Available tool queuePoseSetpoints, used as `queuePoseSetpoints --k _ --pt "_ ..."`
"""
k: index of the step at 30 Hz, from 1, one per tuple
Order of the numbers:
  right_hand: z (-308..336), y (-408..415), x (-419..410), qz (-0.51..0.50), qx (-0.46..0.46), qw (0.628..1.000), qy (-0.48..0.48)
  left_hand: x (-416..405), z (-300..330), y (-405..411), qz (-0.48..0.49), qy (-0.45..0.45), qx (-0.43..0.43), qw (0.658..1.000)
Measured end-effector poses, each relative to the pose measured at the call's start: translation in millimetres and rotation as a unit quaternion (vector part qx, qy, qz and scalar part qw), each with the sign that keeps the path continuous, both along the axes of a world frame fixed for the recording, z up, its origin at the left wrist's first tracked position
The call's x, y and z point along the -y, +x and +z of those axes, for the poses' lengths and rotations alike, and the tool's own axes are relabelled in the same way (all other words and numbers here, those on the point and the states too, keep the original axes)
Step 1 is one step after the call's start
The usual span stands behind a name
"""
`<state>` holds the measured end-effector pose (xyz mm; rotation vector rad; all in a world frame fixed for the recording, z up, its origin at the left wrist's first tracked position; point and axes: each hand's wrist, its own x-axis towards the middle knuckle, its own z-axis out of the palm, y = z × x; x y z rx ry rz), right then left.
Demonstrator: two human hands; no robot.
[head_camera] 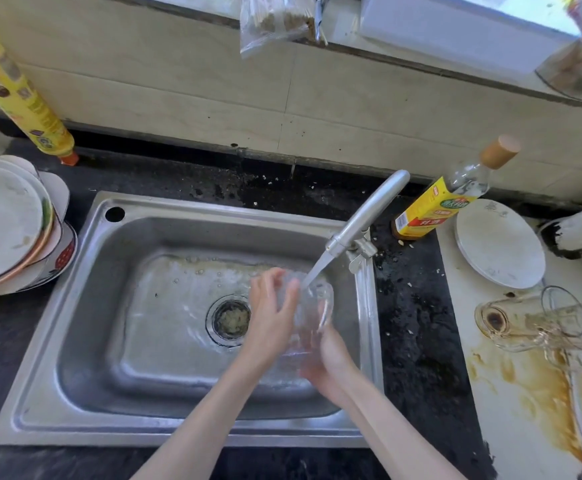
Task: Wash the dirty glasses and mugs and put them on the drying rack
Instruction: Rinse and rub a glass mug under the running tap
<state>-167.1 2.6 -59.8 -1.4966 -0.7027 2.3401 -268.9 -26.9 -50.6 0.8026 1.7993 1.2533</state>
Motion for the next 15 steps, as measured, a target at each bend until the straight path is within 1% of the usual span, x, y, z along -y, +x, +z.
queuePoseSetpoints --k 2,3,5,6,7,8,9,11,12,13,15 --pt "5.6 -2.2 -0.1 0.003 -0.009 1.0 0.002 -6.8 5.4 -0.7 0.052 -0.003 -0.024 0.998" --pt "6.3 -3.3 -1.0 0.009 -0.01 1.0 0.012 -10.6 7.0 -1.1 0.079 -0.008 -0.011 0.997" --pt "8.3 -7.1 -2.2 0.023 -0.011 0.998 0.057 -17.7 10.0 -4.8 0.135 -0.027 0.058 0.989" --pt "11.1 -8.4 -3.3 0.026 -0.013 0.997 0.076 -19.2 10.3 -6.7 0.146 -0.039 0.109 0.983" --pt "10.2 -8.6 -4.8 0.031 -0.012 0.995 0.09 -19.0 10.3 -8.8 0.137 -0.041 0.165 0.976" --pt "12.0 -8.0 -7.2 0.038 -0.004 0.994 0.102 -16.0 9.2 -10.4 0.107 -0.029 0.199 0.974" --pt "13.2 -7.1 -9.6 0.038 0.009 0.993 0.11 -11.8 10.1 -12.2 0.059 -0.014 0.195 0.979" --pt "16.8 -4.3 -10.1 0.022 0.048 0.992 0.116 -6.0 14.3 -15.1 -0.033 -0.006 0.156 0.987" --pt "15.4 -4.3 -8.4 0.008 0.077 0.989 0.122 -5.6 14.6 -15.6 -0.053 -0.011 0.144 0.988" --pt "14.5 -5.0 -5.6 -0.003 0.101 0.986 0.13 -6.4 14.2 -15.0 -0.049 -0.021 0.136 0.989" --pt "17.0 -9.6 1.5 -0.022 0.14 0.98 0.138 -9.0 10.0 -11.2 0.008 -0.034 0.126 0.991"
